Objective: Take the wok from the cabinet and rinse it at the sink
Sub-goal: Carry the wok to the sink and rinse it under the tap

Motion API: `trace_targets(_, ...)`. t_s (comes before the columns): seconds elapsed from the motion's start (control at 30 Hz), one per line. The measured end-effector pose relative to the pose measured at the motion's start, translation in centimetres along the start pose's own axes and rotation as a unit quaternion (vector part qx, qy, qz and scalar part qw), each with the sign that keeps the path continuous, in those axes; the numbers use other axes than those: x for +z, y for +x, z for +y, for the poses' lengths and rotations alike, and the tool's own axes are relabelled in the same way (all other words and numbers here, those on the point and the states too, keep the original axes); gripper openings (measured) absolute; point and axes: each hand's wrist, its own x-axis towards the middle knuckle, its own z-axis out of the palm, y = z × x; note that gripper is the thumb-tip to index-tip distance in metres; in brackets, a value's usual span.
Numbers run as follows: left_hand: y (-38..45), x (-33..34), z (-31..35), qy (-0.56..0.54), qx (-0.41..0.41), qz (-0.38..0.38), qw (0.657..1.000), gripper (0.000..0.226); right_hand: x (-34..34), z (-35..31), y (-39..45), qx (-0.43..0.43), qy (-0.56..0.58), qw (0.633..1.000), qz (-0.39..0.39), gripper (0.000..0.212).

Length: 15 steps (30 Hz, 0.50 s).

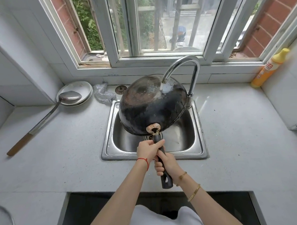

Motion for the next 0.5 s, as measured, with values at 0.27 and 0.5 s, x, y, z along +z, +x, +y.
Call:
trace_targets(0.27,-1.0,-0.6,-1.2,-0.017,0.011,0.01,1.0,0.074,0.5,1.0,-0.7,0.002,-0.019,1.0,-0.008,0.04)
trace_targets(0.5,-2.2,-0.3,-2.1,-0.025,0.008,0.004,1.0,0.04,0.2,1.9,-1.9,0.0,-0.015,1.0,-0.015,0.041)
